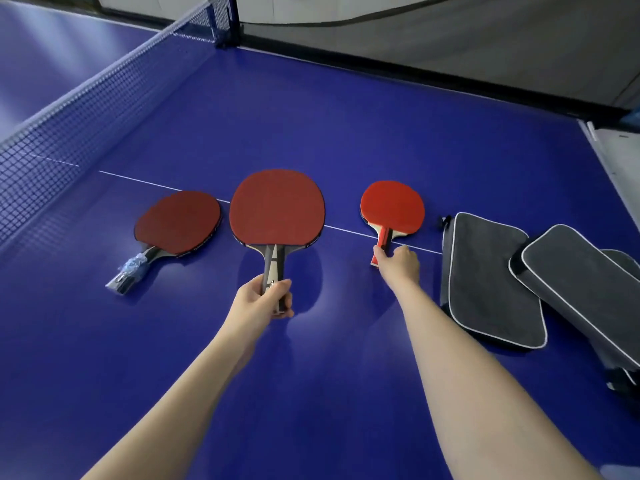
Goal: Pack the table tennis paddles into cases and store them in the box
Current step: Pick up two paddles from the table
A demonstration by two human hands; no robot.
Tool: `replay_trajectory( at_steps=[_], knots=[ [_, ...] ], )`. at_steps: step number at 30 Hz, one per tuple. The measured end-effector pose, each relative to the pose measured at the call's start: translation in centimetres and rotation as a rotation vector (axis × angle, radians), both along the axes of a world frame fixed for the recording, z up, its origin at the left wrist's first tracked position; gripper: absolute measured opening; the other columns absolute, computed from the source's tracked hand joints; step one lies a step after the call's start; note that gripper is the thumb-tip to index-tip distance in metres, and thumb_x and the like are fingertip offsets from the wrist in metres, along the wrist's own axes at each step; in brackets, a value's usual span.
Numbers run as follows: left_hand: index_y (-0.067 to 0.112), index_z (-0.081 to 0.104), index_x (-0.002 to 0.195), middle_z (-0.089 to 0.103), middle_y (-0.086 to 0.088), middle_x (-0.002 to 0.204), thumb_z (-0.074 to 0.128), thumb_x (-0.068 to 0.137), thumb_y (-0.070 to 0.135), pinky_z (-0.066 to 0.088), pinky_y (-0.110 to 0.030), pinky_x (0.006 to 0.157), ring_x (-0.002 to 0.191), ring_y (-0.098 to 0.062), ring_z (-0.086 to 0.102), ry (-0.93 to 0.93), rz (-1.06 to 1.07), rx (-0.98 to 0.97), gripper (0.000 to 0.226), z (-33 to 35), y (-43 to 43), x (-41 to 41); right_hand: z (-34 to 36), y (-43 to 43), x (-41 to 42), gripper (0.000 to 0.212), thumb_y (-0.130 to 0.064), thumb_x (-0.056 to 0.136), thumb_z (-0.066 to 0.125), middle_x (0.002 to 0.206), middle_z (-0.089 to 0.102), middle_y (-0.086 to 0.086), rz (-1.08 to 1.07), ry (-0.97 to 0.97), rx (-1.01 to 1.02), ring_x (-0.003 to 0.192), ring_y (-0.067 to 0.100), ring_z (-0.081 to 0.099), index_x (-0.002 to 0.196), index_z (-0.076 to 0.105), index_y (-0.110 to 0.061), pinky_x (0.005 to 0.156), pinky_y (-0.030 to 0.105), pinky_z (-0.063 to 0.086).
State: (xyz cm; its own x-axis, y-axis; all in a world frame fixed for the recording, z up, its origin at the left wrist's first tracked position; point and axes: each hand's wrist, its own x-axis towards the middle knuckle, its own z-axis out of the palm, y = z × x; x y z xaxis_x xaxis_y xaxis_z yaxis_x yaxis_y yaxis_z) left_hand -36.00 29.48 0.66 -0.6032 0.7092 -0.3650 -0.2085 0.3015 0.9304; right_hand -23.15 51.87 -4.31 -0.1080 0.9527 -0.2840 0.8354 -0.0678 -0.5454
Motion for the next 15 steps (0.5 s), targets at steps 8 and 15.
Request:
replay_trajectory(
  at_steps=[8, 15],
  knots=[
    [0.008, 0.054, 0.076, 0.057, -0.001, 0.063, 0.054, 0.094, 0.017, 0.054, -0.023, 0.064, 0.059, -0.014, 0.054, 0.009, 0.016, 0.009, 0.020, -1.4, 1.0, -0.2, -2.3, 1.2, -1.9, 0.054, -0.035, 0.081, 0.070, 0.125, 0.055, 0.016, -0.119, 0.066, 0.009, 0.116, 0.034, 0.053, 0.119, 0.051, -0.001, 0.092, 0.048, 0.048],
    [0.008, 0.054, 0.078, 0.057, -0.002, 0.064, 0.054, 0.095, 0.016, 0.053, -0.019, 0.060, 0.059, -0.014, 0.053, 0.016, 0.017, 0.032, 0.019, -1.9, 0.8, 0.2, -3.5, 0.6, -1.8, 0.042, -0.029, 0.082, 0.065, 0.115, 0.060, 0.016, -0.177, 0.109, 0.119, 0.105, 0.033, 0.058, 0.111, 0.058, 0.000, 0.086, 0.042, 0.051]
  ],
)
